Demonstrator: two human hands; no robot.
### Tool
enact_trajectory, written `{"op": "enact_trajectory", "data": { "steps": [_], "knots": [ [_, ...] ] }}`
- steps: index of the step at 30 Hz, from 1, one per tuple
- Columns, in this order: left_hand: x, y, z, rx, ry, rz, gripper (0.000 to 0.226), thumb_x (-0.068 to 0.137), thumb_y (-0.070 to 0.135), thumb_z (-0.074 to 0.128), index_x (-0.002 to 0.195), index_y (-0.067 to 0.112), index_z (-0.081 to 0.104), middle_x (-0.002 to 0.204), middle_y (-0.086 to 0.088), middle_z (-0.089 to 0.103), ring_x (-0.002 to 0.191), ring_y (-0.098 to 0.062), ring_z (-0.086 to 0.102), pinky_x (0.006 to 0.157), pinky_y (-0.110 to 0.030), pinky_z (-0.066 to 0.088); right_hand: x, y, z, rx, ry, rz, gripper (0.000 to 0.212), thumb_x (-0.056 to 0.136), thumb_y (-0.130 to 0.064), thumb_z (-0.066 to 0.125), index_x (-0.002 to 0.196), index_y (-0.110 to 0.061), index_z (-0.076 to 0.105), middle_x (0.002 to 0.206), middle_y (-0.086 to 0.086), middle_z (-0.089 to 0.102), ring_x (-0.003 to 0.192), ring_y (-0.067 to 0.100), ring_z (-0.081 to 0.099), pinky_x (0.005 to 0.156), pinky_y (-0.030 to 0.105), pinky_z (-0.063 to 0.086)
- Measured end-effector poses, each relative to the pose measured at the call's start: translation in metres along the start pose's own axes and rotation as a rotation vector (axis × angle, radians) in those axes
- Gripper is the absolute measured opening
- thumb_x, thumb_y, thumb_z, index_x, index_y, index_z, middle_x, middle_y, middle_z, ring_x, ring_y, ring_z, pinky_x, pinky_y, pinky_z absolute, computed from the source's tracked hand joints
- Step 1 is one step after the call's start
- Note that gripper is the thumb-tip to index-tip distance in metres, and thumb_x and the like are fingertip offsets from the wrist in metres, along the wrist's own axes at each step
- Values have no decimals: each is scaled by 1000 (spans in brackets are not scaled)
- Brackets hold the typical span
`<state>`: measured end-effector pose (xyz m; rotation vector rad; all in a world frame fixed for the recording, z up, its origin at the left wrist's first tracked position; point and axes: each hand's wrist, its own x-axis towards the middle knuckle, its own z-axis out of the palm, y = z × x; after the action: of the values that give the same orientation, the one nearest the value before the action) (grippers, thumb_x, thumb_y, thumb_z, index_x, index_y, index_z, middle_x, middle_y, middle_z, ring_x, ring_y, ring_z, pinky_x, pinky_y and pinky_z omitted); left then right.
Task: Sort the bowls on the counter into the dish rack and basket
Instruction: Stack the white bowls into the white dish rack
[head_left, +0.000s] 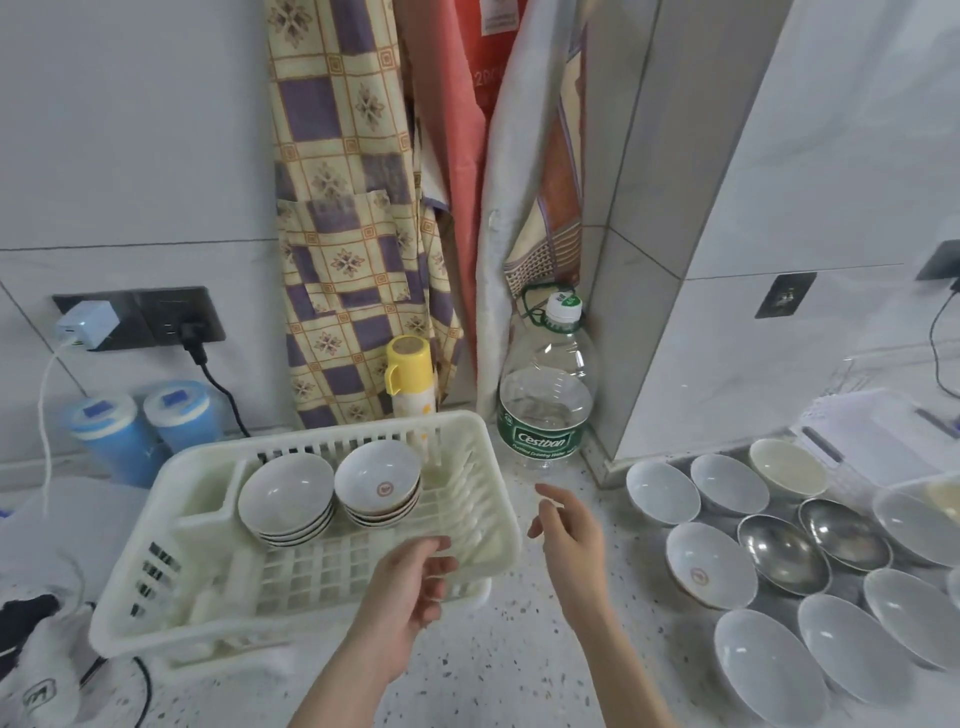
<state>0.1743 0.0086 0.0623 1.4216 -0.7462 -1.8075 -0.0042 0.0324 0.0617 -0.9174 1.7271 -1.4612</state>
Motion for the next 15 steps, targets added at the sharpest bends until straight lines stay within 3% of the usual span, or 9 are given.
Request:
{"op": "enact_trajectory", "data": {
  "steps": [4, 10, 15],
  "knots": [
    [-10, -38, 66, 169, -107, -79, 19, 93, 16, 53, 102, 4, 66, 68, -5, 68, 44, -11, 46, 36, -20, 27, 3, 15, -72, -39, 128, 31, 27, 95, -12, 50, 100, -30, 69, 59, -8, 65, 50, -2, 50, 51, 13, 40],
    [-18, -112, 159, 468, -250, -258, 22, 92, 31, 53, 109, 17, 57, 78, -3, 74, 44, -12, 48, 40, -18, 29, 13, 40, -160, -42, 245, 139, 25, 94, -10, 51, 95, -25, 71, 64, -4, 66, 60, 1, 58, 58, 22, 43],
    [-11, -166, 221, 716, -263, -306, 61, 84, 57, 48, 132, 22, 35, 97, -2, 68, 45, -7, 50, 37, -13, 29, 25, 60, -213, -93, 269, 211, 28, 92, -7, 46, 99, -25, 67, 74, -1, 69, 79, 8, 62, 63, 23, 42]
  ]
}}
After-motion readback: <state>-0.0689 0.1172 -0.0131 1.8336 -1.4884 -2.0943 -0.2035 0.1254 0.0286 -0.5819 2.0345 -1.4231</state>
